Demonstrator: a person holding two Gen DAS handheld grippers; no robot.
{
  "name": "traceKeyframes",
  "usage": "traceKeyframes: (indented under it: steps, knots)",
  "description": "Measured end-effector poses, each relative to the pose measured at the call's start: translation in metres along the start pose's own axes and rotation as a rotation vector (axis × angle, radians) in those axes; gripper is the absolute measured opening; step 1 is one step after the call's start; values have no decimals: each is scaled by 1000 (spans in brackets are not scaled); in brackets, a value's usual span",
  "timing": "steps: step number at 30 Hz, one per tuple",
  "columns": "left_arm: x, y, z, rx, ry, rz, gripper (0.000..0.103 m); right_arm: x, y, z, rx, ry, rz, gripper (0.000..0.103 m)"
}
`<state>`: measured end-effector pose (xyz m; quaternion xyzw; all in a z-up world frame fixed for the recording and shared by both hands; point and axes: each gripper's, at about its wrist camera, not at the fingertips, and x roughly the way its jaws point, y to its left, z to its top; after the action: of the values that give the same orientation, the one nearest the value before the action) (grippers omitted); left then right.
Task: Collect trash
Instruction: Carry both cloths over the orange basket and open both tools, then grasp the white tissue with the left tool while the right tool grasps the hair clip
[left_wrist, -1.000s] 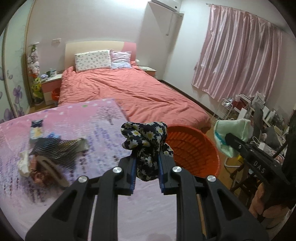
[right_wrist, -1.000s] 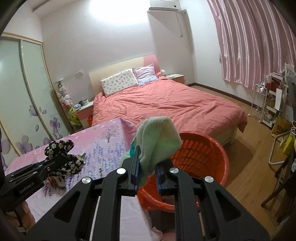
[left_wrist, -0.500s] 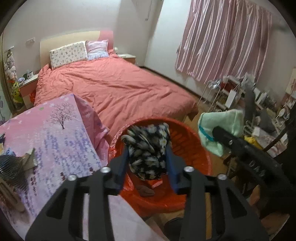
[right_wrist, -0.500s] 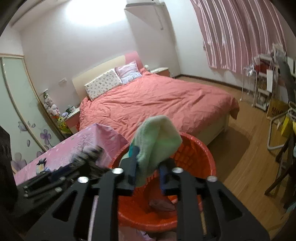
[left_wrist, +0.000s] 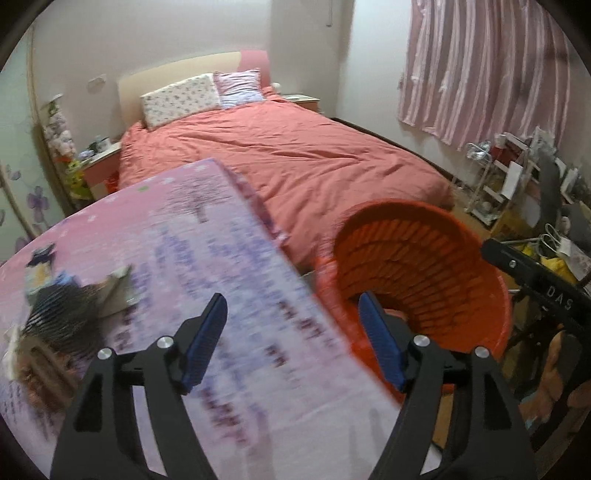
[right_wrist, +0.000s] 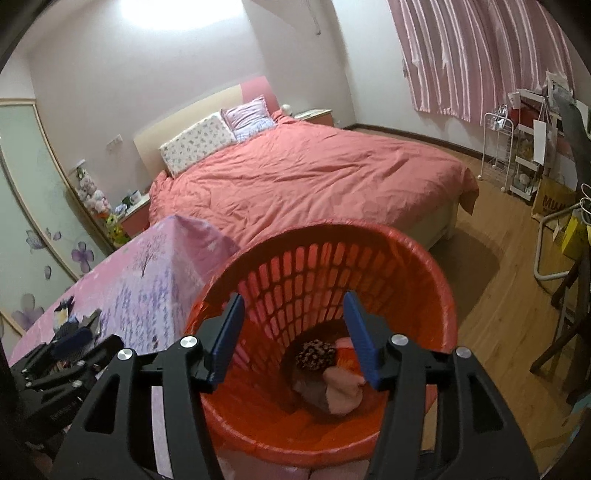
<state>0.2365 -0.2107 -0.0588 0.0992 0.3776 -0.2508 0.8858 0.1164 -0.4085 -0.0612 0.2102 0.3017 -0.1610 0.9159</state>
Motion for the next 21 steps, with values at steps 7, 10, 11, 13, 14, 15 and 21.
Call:
traceKeyframes:
  steps: [7, 10, 11, 13, 14, 15, 21]
  knots:
    - [-39, 75, -26, -100, -4, 92, 73, -4, 45, -14, -62, 50, 56, 56]
    - [-63, 113, -38, -147, -28, 167, 73, -6, 73, -25, -115, 74, 95, 56]
    - [-72, 130, -42, -171, -41, 202, 73, -6, 81, -28, -127, 80, 107, 56]
    - [-84, 157, -46, -209, -52, 253, 73, -6, 103, -35, -160, 98, 143, 56]
    - [-89, 174, -49, -237, -52, 282, 73, -6, 113, -39, -173, 105, 158, 56]
    - [-92, 187, -51, -261, -53, 308, 73, -5, 124, -43, -189, 114, 178, 56]
    - [-79, 263, -62, -393, 11, 390, 71, 2, 195, -67, -255, 179, 305, 56]
